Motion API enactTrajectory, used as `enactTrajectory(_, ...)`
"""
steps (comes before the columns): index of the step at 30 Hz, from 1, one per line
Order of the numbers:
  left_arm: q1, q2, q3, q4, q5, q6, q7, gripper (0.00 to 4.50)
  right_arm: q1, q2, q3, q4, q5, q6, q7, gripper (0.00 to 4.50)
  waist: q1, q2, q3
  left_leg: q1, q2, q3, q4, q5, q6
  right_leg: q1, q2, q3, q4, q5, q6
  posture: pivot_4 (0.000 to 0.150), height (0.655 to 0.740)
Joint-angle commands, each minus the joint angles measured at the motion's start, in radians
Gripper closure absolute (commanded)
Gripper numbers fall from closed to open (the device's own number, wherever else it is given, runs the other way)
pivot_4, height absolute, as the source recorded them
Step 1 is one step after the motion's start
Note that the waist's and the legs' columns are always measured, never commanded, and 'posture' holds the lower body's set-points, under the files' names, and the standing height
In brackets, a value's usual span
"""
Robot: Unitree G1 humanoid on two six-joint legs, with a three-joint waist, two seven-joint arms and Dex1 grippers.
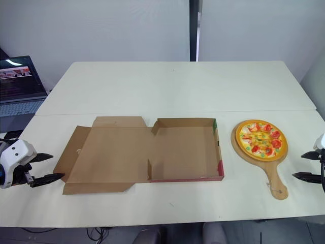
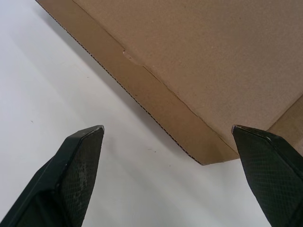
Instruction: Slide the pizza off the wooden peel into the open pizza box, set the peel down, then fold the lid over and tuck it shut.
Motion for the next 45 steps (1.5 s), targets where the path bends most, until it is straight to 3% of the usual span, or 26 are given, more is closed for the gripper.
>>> enactTrajectory(1, -0.015, 0.035, 0.016, 0.005, -0.009, -0.001, -0.007, 0.01, 0.001, -0.021, -0.040, -0.024, 0.013, -0.005, -0.006, 0.00, 0.000, 0.000, 0.000, 0.000, 0.000, 0.000, 0.000, 0.000, 0.000, 0.000, 0.000, 0.000, 0.000, 0.000, 0.000, 0.150, 0.7400)
enactTrajectory(10, -0.036, 0.022, 0.044, 0.000, -0.091, 0.057, -0.089, 0.01, 0.010, -0.006, -0.056, -0.020, 0.012, -0.007, -0.045, 0.00, 0.000, 0.000, 0.000, 0.000, 0.000, 0.000, 0.000, 0.000, 0.000, 0.000, 0.000, 0.000, 0.000, 0.000, 0.000, 0.150, 0.7400)
enactTrajectory(33, -0.086, 0.038, 0.033, 0.063, -0.094, 0.044, -0.159, 0.01, 0.040, 0.004, -0.111, -0.032, 0.048, 0.017, -0.105, 0.00, 0.000, 0.000, 0.000, 0.000, 0.000, 0.000, 0.000, 0.000, 0.000, 0.000, 0.000, 0.000, 0.000, 0.000, 0.000, 0.150, 0.7400)
enactTrajectory(38, -0.104, -0.025, 0.019, -0.124, -0.179, 0.121, -0.164, 0.01, 0.088, 0.033, -0.204, -0.093, 0.079, 0.047, -0.137, 0.00, 0.005, 0.000, 0.000, 0.000, 0.000, 0.000, 0.001, 0.000, 0.000, 0.000, 0.000, 0.000, 0.000, 0.000, 0.000, 0.150, 0.7400)
enactTrajectory(45, -0.212, -0.121, -0.072, -0.465, -0.337, 0.351, -0.140, 0.01, 0.293, 0.105, -0.401, -0.288, 0.104, 0.137, -0.163, 0.00, 0.005, -0.001, 0.000, -0.003, -0.001, -0.003, 0.002, 0.000, 0.000, 0.000, 0.000, -0.001, 0.000, 0.001, 0.001, 0.150, 0.7400)
